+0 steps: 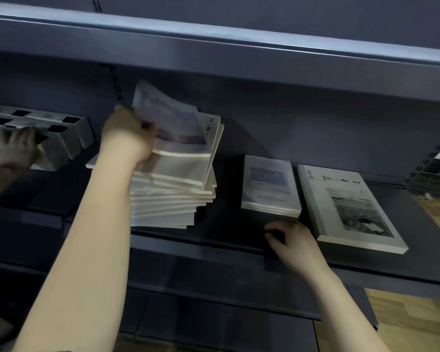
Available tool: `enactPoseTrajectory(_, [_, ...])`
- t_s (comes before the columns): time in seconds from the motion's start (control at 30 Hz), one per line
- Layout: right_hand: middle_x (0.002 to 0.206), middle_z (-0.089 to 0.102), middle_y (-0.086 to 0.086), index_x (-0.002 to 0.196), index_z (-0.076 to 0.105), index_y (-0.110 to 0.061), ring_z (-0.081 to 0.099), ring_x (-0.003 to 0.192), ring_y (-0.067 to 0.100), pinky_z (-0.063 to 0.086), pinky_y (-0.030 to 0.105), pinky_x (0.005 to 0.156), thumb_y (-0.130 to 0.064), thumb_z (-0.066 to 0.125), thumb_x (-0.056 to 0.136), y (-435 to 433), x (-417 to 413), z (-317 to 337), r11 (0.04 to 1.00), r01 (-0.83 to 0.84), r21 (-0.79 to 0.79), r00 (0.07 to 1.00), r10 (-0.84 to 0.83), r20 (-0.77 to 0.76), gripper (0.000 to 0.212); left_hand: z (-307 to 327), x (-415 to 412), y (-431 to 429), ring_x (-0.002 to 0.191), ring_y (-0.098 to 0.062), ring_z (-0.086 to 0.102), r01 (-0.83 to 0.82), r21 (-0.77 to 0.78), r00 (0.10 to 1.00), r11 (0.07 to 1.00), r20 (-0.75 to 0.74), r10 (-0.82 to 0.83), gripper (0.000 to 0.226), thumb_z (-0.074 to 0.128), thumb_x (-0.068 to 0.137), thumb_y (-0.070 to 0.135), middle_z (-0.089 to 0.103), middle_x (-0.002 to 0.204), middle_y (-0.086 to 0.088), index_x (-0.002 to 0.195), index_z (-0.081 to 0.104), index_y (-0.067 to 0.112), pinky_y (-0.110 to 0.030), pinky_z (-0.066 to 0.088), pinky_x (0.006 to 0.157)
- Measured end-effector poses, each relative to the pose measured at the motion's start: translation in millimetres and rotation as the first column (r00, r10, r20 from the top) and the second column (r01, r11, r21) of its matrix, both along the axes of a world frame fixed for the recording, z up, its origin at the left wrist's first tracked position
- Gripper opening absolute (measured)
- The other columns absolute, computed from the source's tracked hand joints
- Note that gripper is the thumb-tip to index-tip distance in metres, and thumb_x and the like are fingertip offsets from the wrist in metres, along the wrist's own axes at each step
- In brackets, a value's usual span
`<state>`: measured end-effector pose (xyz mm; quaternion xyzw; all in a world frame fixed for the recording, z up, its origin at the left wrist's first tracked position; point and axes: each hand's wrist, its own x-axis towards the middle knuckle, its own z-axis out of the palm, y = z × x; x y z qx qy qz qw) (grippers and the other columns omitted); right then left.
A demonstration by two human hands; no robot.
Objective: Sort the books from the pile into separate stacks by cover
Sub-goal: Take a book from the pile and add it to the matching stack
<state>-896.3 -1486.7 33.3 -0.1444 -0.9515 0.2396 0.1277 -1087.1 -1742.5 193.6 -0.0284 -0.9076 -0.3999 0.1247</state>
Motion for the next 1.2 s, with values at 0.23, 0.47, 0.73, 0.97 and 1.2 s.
enactPoseTrajectory(0.23, [0.096, 0.067, -0.011, 0.098, 0.069, -0.025, 0.060, 0.088, -0.006, 0.042, 0.007, 0.076, -0.022, 0.059, 0.091, 3, 4, 28, 0.976, -0.025, -0.218, 0.990, -0.007, -0.143, 0.013, -7, 54, 48, 0.080, -0.029, 0.068, 0.290, 0.615, 0.925, 0.733, 0.015, -0.379, 0.023, 0.037, 0.100, 0.008, 0.059, 0.108, -0.015, 0.122, 0.045, 0.009, -0.037, 0.057, 0.053])
enactPoseTrajectory(0.47, [0.086, 0.073, 0.012, 0.101, 0.062, -0.014, 0.070, 0.071, 0.027, 0.055, 0.030, 0.059, -0.047, 0.027, 0.098, 6, 15, 67, 0.477, -0.057, -0.877, 0.952, -0.238, -0.192, 0.049, -50, 110, 109, 0.090, -0.024, 0.064, 0.390, 0.756, 0.829, 0.525, -0.041, -0.557, 0.027, 0.036, 0.101, 0.011, 0.056, 0.115, -0.008, 0.128, 0.041, 0.013, -0.029, 0.054, 0.051])
enactPoseTrajectory(0.73, [0.072, 0.061, 0.012, 0.110, 0.057, 0.000, 0.059, 0.046, 0.018, 0.043, 0.020, 0.039, -0.009, 0.051, 0.094, 31, 30, 62, 0.287, -0.085, -0.954, 0.935, -0.309, -0.176, 0.020, -112, 115, 131, 0.088, -0.008, 0.061, 0.472, 0.526, 0.827, 0.707, 0.012, -0.562, 0.023, 0.043, 0.099, 0.024, 0.059, 0.105, 0.009, 0.122, 0.049, 0.022, -0.030, 0.054, 0.067])
enactPoseTrajectory(0.97, [0.085, 0.061, 0.015, 0.107, 0.054, -0.001, 0.062, 0.050, 0.020, 0.051, 0.022, 0.046, -0.006, 0.046, 0.097, 45, 24, 40, 0.408, 0.051, -0.912, 0.952, -0.296, -0.079, 0.015, -168, 81, 119, 0.094, -0.028, 0.056, 0.412, -0.317, 0.882, 0.854, -0.098, -0.461, 0.031, 0.039, 0.097, 0.026, 0.058, 0.109, -0.009, 0.115, 0.059, 0.011, -0.038, 0.046, 0.077])
enactPoseTrajectory(1.2, [0.103, 0.059, -0.005, 0.128, 0.043, -0.017, 0.060, 0.086, 0.011, 0.043, 0.022, 0.070, -0.030, 0.068, 0.083, 50, 17, 25, 0.887, 0.194, -0.419, 0.981, -0.187, 0.057, 0.053, -187, 80, 123, 0.096, -0.030, 0.058, 0.353, -0.361, 0.898, 0.863, -0.128, -0.421, 0.043, 0.030, 0.095, 0.033, 0.062, 0.110, -0.009, 0.118, 0.059, 0.011, -0.040, 0.047, 0.082])
